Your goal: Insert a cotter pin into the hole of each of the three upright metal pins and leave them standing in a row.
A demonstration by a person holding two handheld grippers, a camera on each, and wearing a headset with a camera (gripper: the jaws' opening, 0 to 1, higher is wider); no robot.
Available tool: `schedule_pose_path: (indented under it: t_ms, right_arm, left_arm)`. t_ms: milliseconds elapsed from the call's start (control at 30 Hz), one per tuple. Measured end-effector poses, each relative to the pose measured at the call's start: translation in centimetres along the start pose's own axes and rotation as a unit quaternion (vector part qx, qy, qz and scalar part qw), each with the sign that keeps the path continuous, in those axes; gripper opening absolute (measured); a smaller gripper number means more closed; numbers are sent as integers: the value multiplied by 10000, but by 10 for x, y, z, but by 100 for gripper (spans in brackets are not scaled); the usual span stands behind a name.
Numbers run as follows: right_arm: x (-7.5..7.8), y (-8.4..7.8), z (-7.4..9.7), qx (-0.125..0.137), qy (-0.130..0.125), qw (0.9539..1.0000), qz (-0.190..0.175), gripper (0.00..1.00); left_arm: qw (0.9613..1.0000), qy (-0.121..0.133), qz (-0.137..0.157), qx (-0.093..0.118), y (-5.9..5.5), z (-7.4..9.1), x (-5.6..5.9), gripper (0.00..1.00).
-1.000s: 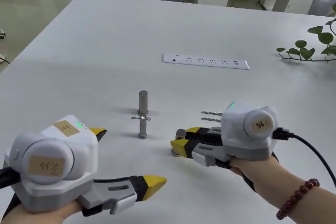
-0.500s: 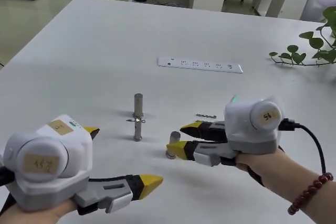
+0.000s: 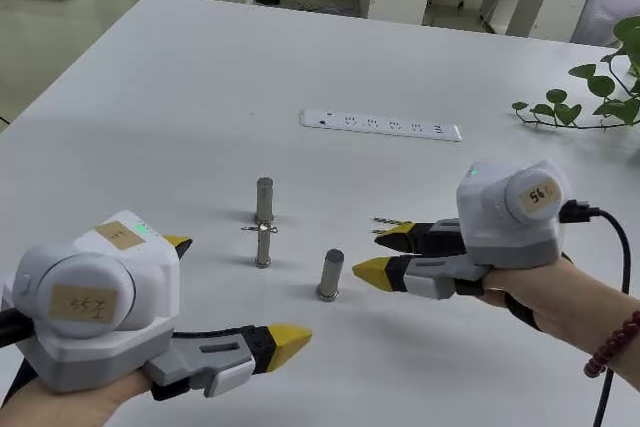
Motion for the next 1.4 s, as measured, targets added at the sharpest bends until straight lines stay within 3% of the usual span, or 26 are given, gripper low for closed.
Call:
schedule_pose_path:
  t_ms: [300,433,800,1000,1400]
  right_arm:
    - [30,-8,-1,-536,-384,9972,366,25]
    - [42,-9,-6,-712,-405,9953,514,25]
    - [68,-9,-14,-1093,-402,9921,477,25]
    - [89,-18,-23,-1418,-440,9872,580,23]
    - [97,-27,-27,-1761,-455,9820,510,10]
  left_arm:
    - [10000,-2,-23,2,0,0,0,89]
    - [10000,4,-19,-3,0,0,-1,88]
    - [10000,17,13,2,-1,1,-3,87]
    - [10000,-41,-32,-7,-1,0,0,85]
    - [10000,-47,-1,-58,-5,-1,1,82]
Point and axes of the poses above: the centre of the closed fingertips' face, and the gripper's own axes: z roughly backward along the fingers, x roughly to its right, y roughly out of its top, the point moved 1 cm from there along z, roughly backward along the fingers, and after that the axes turned 11 degrees about -z, right-handed, at the moved point
